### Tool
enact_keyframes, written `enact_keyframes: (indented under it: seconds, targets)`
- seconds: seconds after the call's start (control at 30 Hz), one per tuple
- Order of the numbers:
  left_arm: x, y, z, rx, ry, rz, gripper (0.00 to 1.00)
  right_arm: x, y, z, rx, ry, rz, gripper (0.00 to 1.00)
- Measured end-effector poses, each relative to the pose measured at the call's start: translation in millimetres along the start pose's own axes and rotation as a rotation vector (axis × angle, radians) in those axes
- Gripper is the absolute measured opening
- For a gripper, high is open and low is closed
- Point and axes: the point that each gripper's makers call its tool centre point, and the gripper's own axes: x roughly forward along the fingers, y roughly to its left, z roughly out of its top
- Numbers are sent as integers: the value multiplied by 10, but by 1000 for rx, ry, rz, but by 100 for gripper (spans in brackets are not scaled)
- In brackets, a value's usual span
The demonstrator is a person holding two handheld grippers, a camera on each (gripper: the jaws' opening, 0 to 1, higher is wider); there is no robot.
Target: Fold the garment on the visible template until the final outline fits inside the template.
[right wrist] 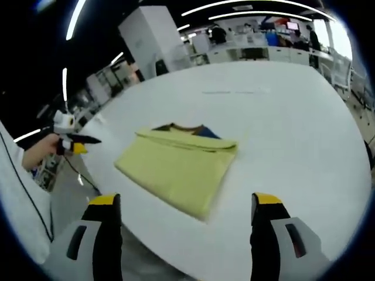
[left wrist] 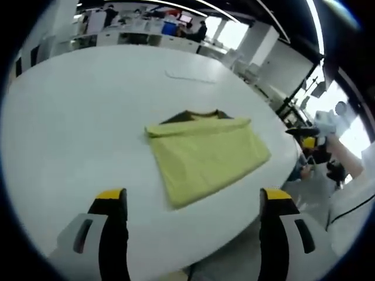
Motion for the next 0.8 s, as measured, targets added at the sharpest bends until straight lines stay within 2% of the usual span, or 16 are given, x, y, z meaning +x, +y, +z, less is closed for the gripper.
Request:
enact_keyframes:
  seconds: [0.23, 0.33, 0.43, 0.8]
  targets:
    - [90, 74, 56, 4, -2, 6, 86, 103, -62, 39, -8, 9, 2, 90]
    - [127, 104, 80, 9, -2, 9, 84, 144, -77, 90, -10, -8, 5, 90]
    - [180, 134, 113, 11, -2, 12, 82, 197, -93, 132, 1, -18, 5, 89]
    - [425, 152, 189, 23, 8, -9, 78, 397, -109, 110, -10, 4, 9, 80]
